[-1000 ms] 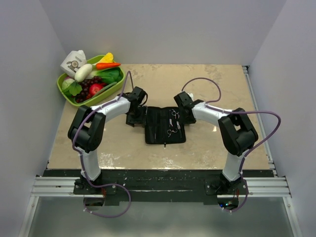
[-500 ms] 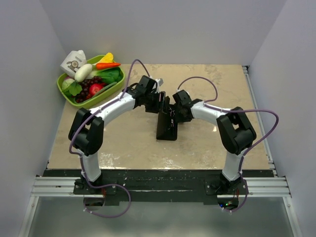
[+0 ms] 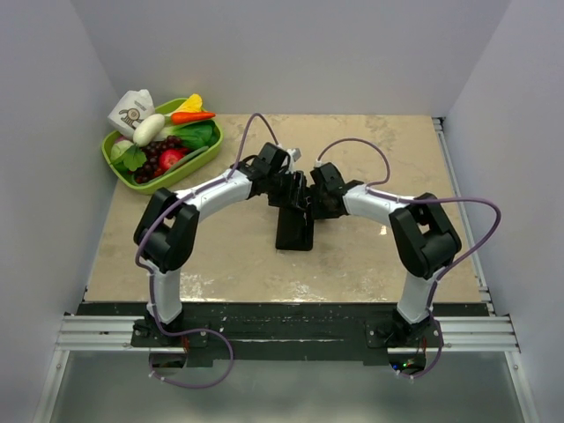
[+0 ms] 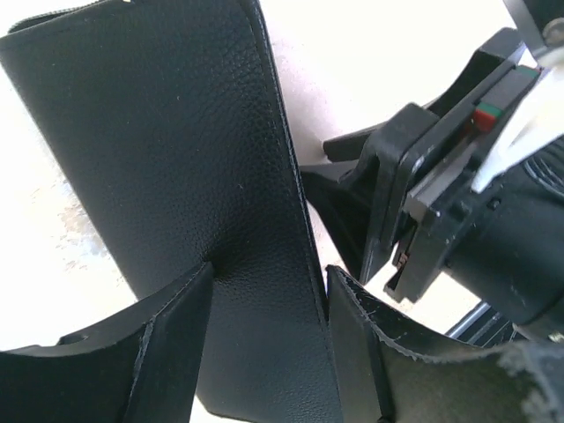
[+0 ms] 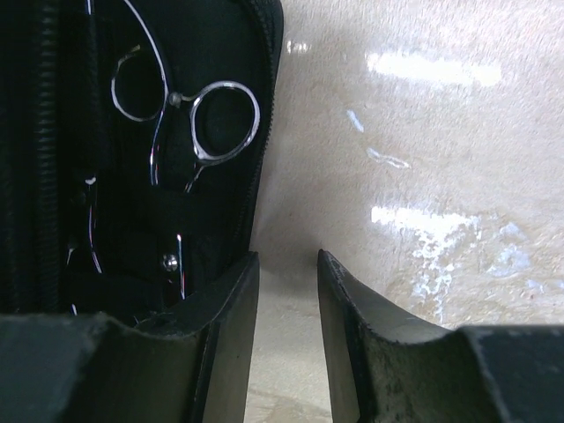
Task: Sort the hair-cutting tools
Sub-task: Close the hairdressing tool bag at the center of the board.
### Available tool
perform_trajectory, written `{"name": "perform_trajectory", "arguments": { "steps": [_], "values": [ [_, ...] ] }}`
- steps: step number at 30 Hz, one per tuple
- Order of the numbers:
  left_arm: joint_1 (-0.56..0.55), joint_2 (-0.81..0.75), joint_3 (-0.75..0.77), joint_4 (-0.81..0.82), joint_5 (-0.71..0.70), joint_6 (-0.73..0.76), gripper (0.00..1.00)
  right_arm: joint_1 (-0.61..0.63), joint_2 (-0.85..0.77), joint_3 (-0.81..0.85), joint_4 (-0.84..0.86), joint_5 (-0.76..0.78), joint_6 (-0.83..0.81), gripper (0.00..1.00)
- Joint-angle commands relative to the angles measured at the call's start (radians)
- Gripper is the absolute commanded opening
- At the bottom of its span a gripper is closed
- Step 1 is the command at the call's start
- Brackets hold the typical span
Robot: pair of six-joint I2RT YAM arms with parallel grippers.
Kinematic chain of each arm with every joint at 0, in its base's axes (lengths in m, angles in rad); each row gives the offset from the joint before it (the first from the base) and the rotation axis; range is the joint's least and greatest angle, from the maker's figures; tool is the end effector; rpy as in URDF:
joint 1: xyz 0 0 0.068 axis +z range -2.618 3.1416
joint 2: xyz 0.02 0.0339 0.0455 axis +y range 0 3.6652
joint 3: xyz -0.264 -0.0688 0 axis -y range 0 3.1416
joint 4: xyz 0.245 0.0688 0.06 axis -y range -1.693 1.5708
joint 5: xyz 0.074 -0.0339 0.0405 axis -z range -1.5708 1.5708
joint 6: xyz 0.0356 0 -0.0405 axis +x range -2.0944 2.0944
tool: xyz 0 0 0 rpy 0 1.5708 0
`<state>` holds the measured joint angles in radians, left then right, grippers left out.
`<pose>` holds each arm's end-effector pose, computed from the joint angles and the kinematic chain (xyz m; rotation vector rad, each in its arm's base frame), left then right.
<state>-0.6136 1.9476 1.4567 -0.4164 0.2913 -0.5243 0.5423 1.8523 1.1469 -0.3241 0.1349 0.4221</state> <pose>0.3441 -0.2548 0.2112 0.2491 2.6099 -0.8095 0.3237 0.1895 0.1603 -0.1073 2.5938 0.1786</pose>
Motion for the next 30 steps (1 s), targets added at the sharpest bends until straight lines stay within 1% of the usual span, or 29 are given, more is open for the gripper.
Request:
{"name": "perform_trajectory", "arguments": {
  "steps": [1, 5, 7, 9, 13, 19, 22, 27, 30],
  "values": [
    [-0.009, 0.037, -0.021, 0.045, -0.003, -0.002, 0.57, 0.018, 0.010, -0.072, -0.119, -0.081, 0.033, 0.39],
    [-0.015, 0.060, -0.015, 0.054, -0.003, -0.002, 0.57, 0.016, -0.065, -0.090, -0.165, -0.015, 0.035, 0.40],
    [-0.018, 0.068, -0.016, 0.060, -0.006, -0.002, 0.56, 0.016, -0.129, -0.098, -0.196, 0.025, 0.038, 0.41],
    [-0.021, 0.076, -0.021, 0.067, -0.006, -0.002, 0.56, 0.018, -0.184, -0.093, -0.211, 0.034, 0.044, 0.42],
    [-0.032, 0.099, -0.027, 0.083, -0.004, -0.003, 0.55, 0.018, -0.240, -0.037, -0.266, 0.037, 0.050, 0.44],
    [-0.046, 0.120, -0.050, 0.134, 0.008, -0.006, 0.54, 0.016, -0.262, 0.077, -0.338, 0.071, 0.041, 0.48],
    [-0.051, 0.125, -0.070, 0.172, 0.032, -0.009, 0.54, 0.016, -0.251, 0.105, -0.360, 0.068, 0.033, 0.49],
    [-0.051, 0.111, -0.110, 0.249, 0.130, -0.017, 0.55, 0.018, -0.251, 0.094, -0.362, 0.058, 0.038, 0.50],
    [-0.052, 0.103, -0.119, 0.277, 0.161, -0.017, 0.56, 0.016, -0.261, 0.083, -0.359, 0.066, 0.043, 0.51]
  ]
}}
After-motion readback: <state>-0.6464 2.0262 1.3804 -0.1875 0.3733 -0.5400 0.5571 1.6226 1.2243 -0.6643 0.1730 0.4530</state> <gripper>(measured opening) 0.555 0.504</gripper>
